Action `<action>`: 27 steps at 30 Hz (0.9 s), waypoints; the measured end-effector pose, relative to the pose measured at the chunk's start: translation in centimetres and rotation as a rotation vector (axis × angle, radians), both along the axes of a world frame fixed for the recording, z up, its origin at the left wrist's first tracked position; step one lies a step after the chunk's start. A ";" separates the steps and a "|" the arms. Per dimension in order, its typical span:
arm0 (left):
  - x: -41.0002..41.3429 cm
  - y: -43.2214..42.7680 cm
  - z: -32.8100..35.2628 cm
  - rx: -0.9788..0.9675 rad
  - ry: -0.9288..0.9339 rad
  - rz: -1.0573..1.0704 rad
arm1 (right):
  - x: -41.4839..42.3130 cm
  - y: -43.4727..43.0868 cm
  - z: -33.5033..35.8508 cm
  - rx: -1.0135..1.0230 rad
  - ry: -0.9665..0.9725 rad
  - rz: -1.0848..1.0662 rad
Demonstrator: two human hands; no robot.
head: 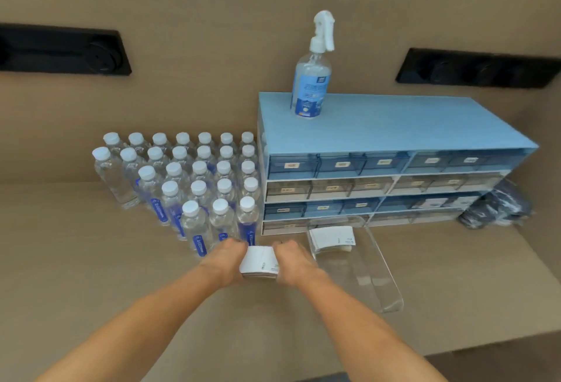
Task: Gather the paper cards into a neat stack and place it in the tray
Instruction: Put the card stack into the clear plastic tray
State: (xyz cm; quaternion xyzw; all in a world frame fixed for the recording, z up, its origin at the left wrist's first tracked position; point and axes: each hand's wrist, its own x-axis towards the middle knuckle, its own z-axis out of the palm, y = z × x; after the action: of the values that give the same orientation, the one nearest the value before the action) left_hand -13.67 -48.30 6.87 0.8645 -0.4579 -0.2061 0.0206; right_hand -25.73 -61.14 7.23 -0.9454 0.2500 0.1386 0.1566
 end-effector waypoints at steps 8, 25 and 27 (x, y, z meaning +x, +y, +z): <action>-3.9 -4.4 3.0 -0.058 -0.083 -0.251 | -6.9 -1.4 4.8 -0.038 -0.036 -0.202; -11.4 -14.9 2.0 -0.041 -0.077 -0.160 | -13.2 -13.4 3.2 -0.002 -0.030 -0.139; -12.0 -15.4 1.1 -0.012 -0.068 -0.098 | -13.0 -14.7 2.0 0.019 -0.030 -0.086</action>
State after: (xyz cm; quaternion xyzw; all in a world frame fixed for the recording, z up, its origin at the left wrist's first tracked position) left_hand -25.67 -63.70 7.98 0.8475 -0.5012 -0.1747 0.0000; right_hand -38.78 -75.85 9.20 -0.9343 0.2865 0.1197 0.1751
